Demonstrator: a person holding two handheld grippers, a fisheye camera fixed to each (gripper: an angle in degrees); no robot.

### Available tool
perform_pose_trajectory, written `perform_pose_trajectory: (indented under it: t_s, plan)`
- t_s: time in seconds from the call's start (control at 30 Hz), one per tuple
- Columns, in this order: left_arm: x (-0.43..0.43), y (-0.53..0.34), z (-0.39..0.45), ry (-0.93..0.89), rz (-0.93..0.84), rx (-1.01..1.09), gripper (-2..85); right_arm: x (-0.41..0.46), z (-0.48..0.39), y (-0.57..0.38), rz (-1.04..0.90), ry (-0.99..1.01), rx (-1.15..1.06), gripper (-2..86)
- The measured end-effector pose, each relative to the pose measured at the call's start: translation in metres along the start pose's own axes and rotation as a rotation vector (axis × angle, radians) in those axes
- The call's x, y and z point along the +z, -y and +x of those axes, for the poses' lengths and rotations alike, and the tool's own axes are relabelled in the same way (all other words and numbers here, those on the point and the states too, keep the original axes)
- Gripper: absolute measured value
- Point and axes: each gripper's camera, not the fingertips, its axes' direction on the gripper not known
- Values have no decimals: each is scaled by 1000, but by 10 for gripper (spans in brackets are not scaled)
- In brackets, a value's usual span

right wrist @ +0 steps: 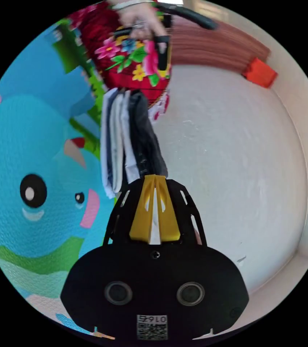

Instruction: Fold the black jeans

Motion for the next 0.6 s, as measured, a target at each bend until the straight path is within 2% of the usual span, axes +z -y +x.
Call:
perform_pose_trajectory:
  t_s: [0.03,0.13,0.2,0.23,0.27,0.33,0.43,0.5,0.53,0.6]
  plan:
    - [8,3,4,-2,-2,-1,-9,16,24,2,-17,60,112,-5]
    - [66,5,21,26,-93,-52,-9,78,67,6,-144,402,354,-6]
    - [129,-25,27,68,-311,-97,-10,118,75,-7,-246,524,493,-5]
    - [139,-36,29,75,-308,-93,-10,140,72,-22,-298,588,542,-5]
    - [138,-54,37,113,-200,-68,-10,144,70,-40,-246,592,589,-5]
    - [140,-55,51,173,-198,-21,-10,145,66,-61,-205,558,628,-6]
    - [139,-45,56,205,-225,-64,-10,147,58,-73,-207,430,507,-6]
    - [118,-35,57,150,-220,-288,-10,155,71,-81,-244,455,534,-5]
    - [109,-34,61,121,-187,-331,-10,158,90,-92,-252,512,596,-5]
    - [68,-31,94,-20,-7,-386,-10,155,125,-123,-222,575,747,-5]
